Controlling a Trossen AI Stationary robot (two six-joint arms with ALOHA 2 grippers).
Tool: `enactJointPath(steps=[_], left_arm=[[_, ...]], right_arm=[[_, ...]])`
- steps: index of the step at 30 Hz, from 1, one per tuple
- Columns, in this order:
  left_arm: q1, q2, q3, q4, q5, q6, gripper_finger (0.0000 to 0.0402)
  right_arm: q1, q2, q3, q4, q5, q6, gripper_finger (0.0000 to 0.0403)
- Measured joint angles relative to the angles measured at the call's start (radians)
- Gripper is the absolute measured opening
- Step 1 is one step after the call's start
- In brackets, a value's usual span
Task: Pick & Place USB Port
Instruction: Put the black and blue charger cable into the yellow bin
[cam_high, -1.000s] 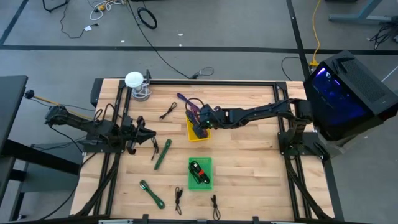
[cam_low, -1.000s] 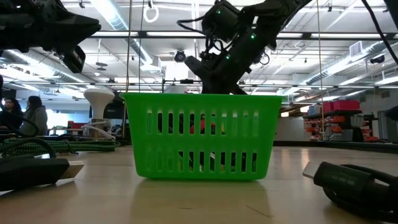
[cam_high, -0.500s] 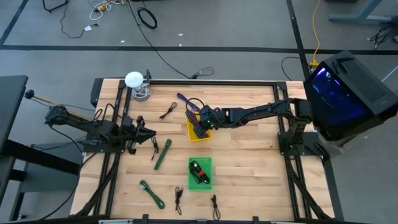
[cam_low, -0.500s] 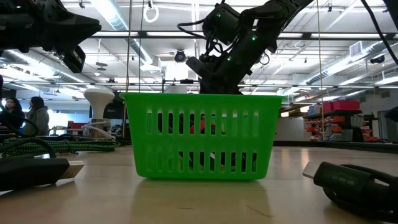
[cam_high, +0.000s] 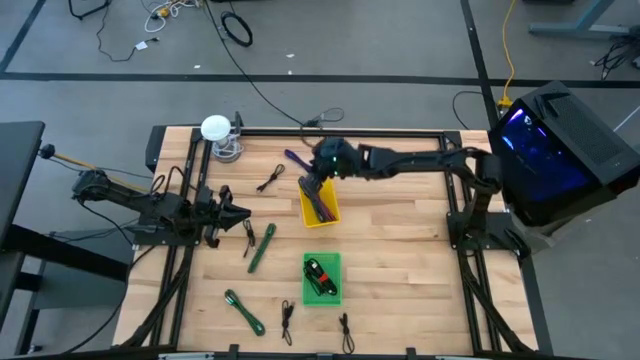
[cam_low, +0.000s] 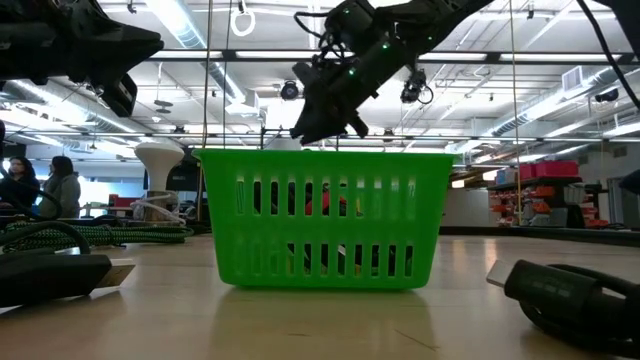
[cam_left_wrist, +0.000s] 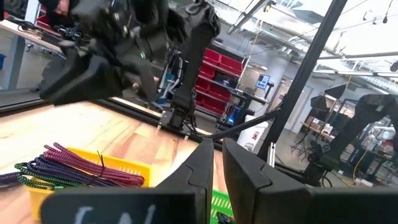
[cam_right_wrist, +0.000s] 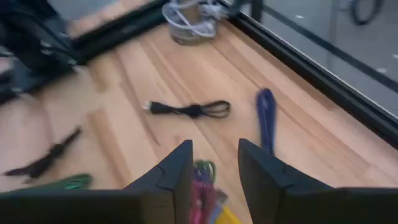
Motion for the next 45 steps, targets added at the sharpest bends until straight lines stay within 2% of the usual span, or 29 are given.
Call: enactJointPath(steps=[4,10,13,15,19,21,23,28,31,33,37,39,42,43,45], left_arm=[[0.0,0.0,0.0,-0.002,-0.023,0.039,0.0039],[0.046,0.001,0.03,-0.053,-0.206,0.194,0.0039],[0.119,0.023,0.134,-0.155,-0.217,0.289,0.0039],[0.182,0.06,0.233,-0.292,-0.217,0.332,0.0039],[0.33,0.211,0.44,-0.566,-0.213,0.391,0.0039],[0.41,0.305,0.52,-0.66,-0.173,0.423,0.0039],[0.491,0.394,0.587,-0.683,-0.1,0.465,0.0039],[0.694,0.626,0.705,-0.714,0.142,0.614,0.0039],[0.8,0.757,0.758,-0.728,0.297,0.723,0.0039],[0.857,0.836,0.789,-0.731,0.358,0.816,0.0039],[0.939,0.994,0.861,-0.749,0.389,0.983,0.0039],[0.963,1.064,0.909,-0.756,0.36,1.025,0.0039],[0.963,1.144,0.972,-0.766,0.241,0.91,0.0039],[0.959,1.161,0.986,-0.776,0.227,0.86,0.0039],[0.949,1.187,1.009,-0.775,0.261,0.816,0.0039]], right_arm=[[-0.053,0.0,0.011,-0.015,-0.102,-0.029,0.0116],[-0.096,0.0,0.011,-0.019,-0.268,-0.111,0.0111],[-0.085,-0.007,0.011,0.012,-0.397,-0.146,0.0111],[-0.071,-0.012,0.011,0.059,-0.488,-0.16,0.0111],[-0.045,-0.039,0.011,0.09,-0.664,-0.204,0.0111],[-0.03,-0.071,0.01,0.095,-0.727,-0.223,0.0111],[-0.012,-0.11,0.011,0.088,-0.752,-0.245,0.0111],[0.05,-0.224,0.011,0.003,-0.736,-0.307,0.0111],[0.095,-0.297,0.002,-0.1,-0.677,-0.336,0.0111],[0.127,-0.342,-0.015,-0.186,-0.61,-0.352,0.0111],[0.187,-0.421,-0.041,-0.303,-0.46,-0.349,0.0111],[0.214,-0.454,-0.07,-0.302,-0.394,-0.329,0.0111],[0.242,-0.497,-0.126,-0.304,-0.339,-0.294,0.0111],[0.251,-0.513,-0.145,-0.297,-0.325,-0.282,0.0111],[0.262,-0.539,-0.177,-0.3,-0.297,-0.265,0.0111]])
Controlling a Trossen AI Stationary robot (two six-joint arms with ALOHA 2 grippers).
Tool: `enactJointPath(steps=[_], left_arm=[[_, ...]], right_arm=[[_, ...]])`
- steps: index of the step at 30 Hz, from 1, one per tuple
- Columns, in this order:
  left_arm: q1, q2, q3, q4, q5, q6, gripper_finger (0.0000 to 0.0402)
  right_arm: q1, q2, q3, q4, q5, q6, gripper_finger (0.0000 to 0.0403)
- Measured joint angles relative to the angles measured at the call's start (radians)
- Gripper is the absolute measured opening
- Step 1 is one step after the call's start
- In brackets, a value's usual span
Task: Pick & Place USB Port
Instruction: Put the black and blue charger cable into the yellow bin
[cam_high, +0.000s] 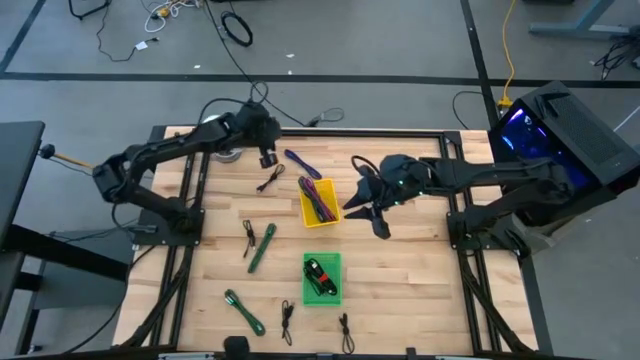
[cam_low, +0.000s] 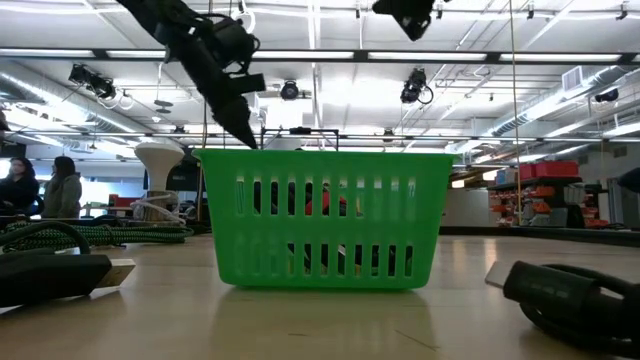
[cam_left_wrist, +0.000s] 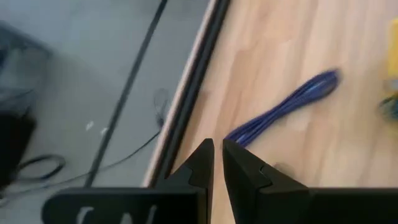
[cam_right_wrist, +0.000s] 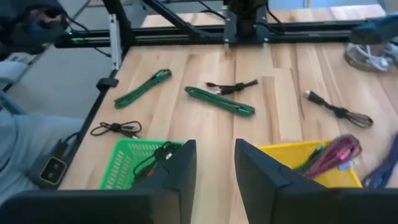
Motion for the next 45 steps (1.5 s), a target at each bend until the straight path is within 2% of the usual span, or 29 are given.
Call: enactJointPath(steps=[2,8,13,18,21,26,32,38,42,45], left_arm=[[-0.016,0.019,0.014,0.007,0.036,0.02,0.0039],[-0.041,0.081,0.024,-0.017,0.017,0.312,0.0037],[-0.001,0.164,0.023,-0.065,0.026,0.307,0.0017],[0.013,0.236,0.023,0.017,0.073,0.308,0.0011],[0.012,0.277,0.03,0.046,0.067,0.304,0.0034],[0.004,0.337,0.089,-0.009,0.024,0.272,0.0107],[-0.032,0.381,0.14,0.003,0.005,0.327,0.0182],[-0.069,0.441,0.147,-0.014,-0.012,0.356,0.0198],[-0.082,0.482,0.147,-0.01,-0.087,0.399,0.0199],[-0.079,0.504,0.147,-0.007,-0.062,0.407,0.0199]], right_arm=[[0.01,-0.018,-0.03,0.006,0.026,0.023,0.0111],[0.019,-0.048,-0.102,0.058,0.036,0.071,0.0111],[0.031,-0.047,-0.116,0.073,0.035,0.083,0.0111],[0.05,-0.047,-0.118,0.098,0.042,0.089,0.0111],[0.057,-0.047,-0.118,0.104,0.043,0.085,0.0111],[0.06,-0.047,-0.118,0.109,0.043,0.067,0.0111],[0.06,-0.047,-0.118,0.118,0.044,0.055,0.0111],[0.06,-0.047,-0.118,0.119,0.044,0.055,0.0111],[0.06,-0.047,-0.118,0.119,0.044,0.054,0.0111],[0.06,-0.047,-0.118,0.119,0.044,0.054,0.0111]])
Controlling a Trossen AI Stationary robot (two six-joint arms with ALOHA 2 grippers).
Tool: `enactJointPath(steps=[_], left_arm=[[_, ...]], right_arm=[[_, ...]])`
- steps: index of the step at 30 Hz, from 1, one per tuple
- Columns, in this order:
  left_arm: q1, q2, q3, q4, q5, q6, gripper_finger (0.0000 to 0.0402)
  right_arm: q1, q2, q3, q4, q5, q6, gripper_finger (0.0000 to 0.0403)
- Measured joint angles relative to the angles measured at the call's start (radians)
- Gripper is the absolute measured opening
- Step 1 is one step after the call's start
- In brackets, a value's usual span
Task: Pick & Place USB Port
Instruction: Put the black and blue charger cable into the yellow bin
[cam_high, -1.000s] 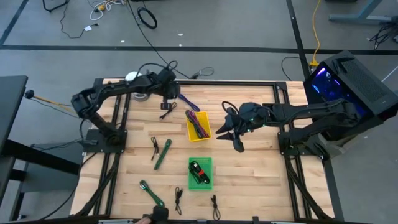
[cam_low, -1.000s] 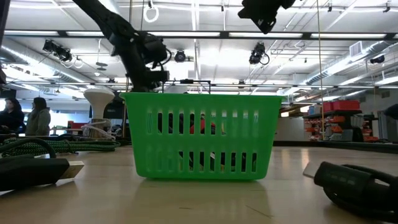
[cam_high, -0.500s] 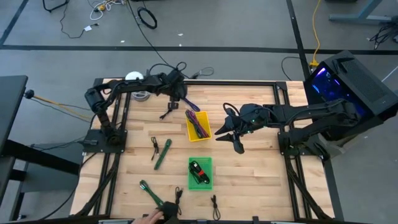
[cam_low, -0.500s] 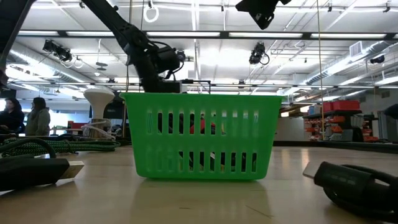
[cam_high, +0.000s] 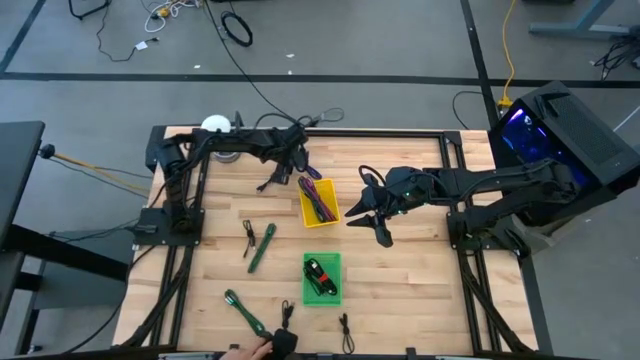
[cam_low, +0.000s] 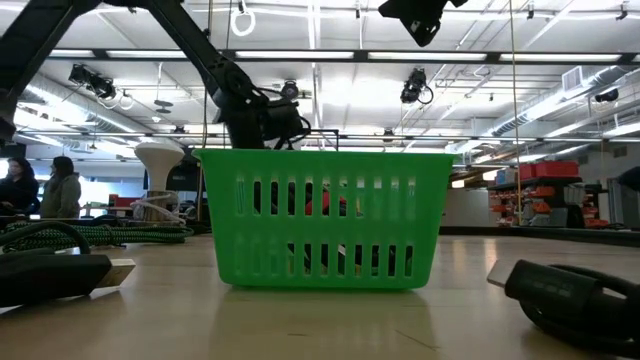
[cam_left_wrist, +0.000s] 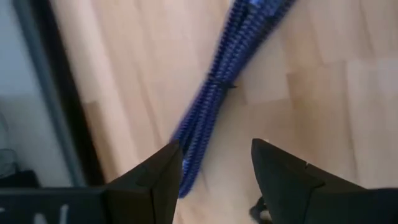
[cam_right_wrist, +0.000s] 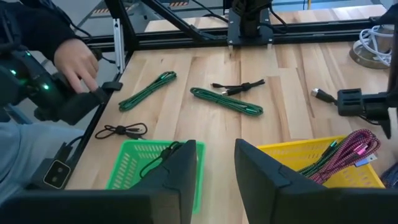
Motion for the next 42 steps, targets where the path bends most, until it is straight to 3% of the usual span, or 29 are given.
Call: enactJointPath(steps=[4,11,14,19,30,35,42], left_arm=[[0.001,0.024,0.0,0.033,-0.037,0.003,0.0199],[0.026,0.026,0.0,0.084,0.014,0.037,0.0182],[0.045,0.028,0.0,0.079,0.049,0.031,0.014],[0.059,0.03,0.0,0.031,0.066,0.027,0.0019],[0.048,0.03,0.062,-0.033,0.025,-0.053,0.0004],[0.047,0.03,0.181,-0.171,0.009,-0.079,0.0003],[0.023,0.03,0.364,-0.483,-0.132,-0.074,0.0002]], right_arm=[[0.0,0.0,0.0,0.0,0.0,0.0,0.0111],[0.0,0.0,0.0,0.001,0.0,-0.003,0.0111],[0.0,0.0,0.0,0.001,0.0,-0.003,0.0111],[0.0,0.0,0.0,0.002,0.0,0.001,0.0111],[0.0,0.0,0.0,0.005,0.0,0.004,0.0111],[0.0,0.0,0.0,0.005,0.0,0.01,0.0111],[-0.001,0.0,0.0,-0.002,0.0,0.0,0.0111]])
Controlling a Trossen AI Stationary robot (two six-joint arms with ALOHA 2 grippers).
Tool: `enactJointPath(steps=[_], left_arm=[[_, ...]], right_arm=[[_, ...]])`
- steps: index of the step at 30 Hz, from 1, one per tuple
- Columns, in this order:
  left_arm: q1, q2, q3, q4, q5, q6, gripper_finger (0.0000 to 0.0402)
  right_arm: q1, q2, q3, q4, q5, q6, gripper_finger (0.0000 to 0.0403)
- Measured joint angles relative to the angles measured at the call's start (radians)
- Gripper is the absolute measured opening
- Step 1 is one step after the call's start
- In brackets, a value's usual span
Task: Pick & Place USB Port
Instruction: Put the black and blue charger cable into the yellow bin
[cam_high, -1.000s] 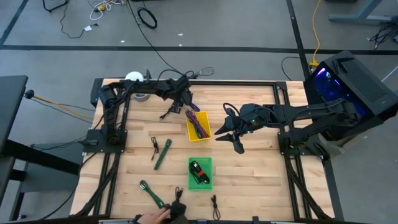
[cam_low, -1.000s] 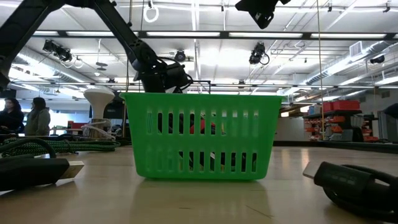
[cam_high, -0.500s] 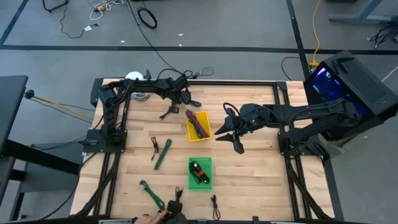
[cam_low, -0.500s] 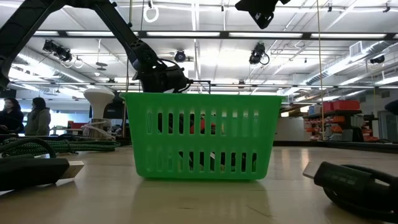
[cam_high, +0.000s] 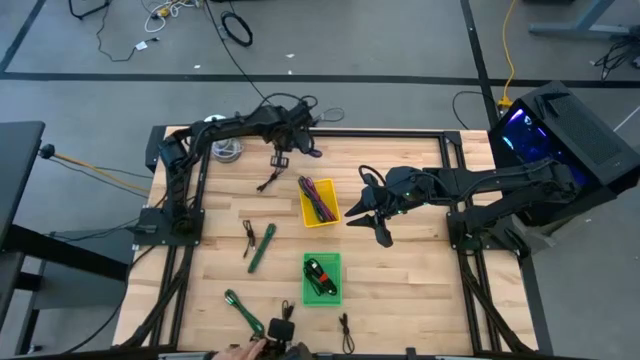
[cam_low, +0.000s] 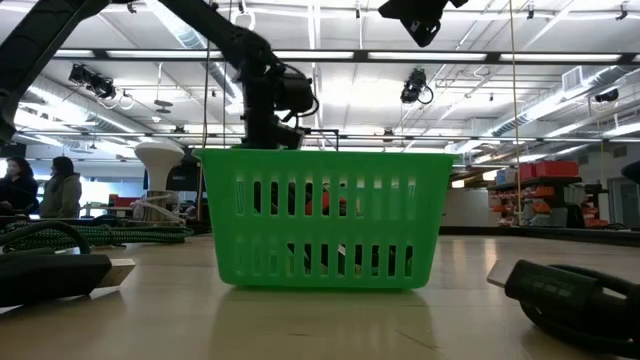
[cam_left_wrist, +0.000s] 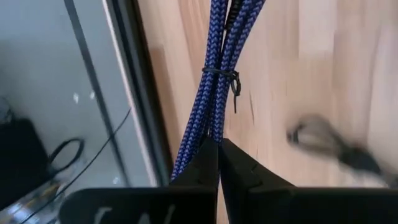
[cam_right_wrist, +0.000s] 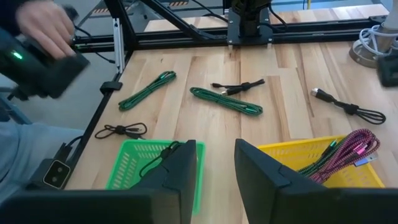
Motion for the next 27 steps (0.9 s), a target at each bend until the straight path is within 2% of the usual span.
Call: enactJointPath(steps=[3,10,18,23,27], left_arm=[[-0.035,0.0,0.064,-0.121,-0.096,0.005,0.0002],[-0.154,-0.066,0.149,-0.285,-0.176,0.015,0.0002],[-0.35,-0.192,0.152,-0.412,-0.165,-0.038,0.0002],[-0.493,-0.185,0.151,-0.442,-0.168,-0.032,0.0002],[-0.566,-0.162,0.132,-0.43,-0.179,-0.029,0.0002]], right_arm=[[0.0,0.0,0.0,-0.006,0.0,-0.004,0.0111],[0.0,0.0,0.0,-0.014,0.023,-0.009,0.0111],[0.0,0.0,-0.001,-0.026,0.061,-0.011,0.0111],[0.0,0.0,-0.001,-0.017,0.061,-0.016,0.0111],[0.0,0.0,-0.001,-0.012,0.06,-0.018,0.0111]])
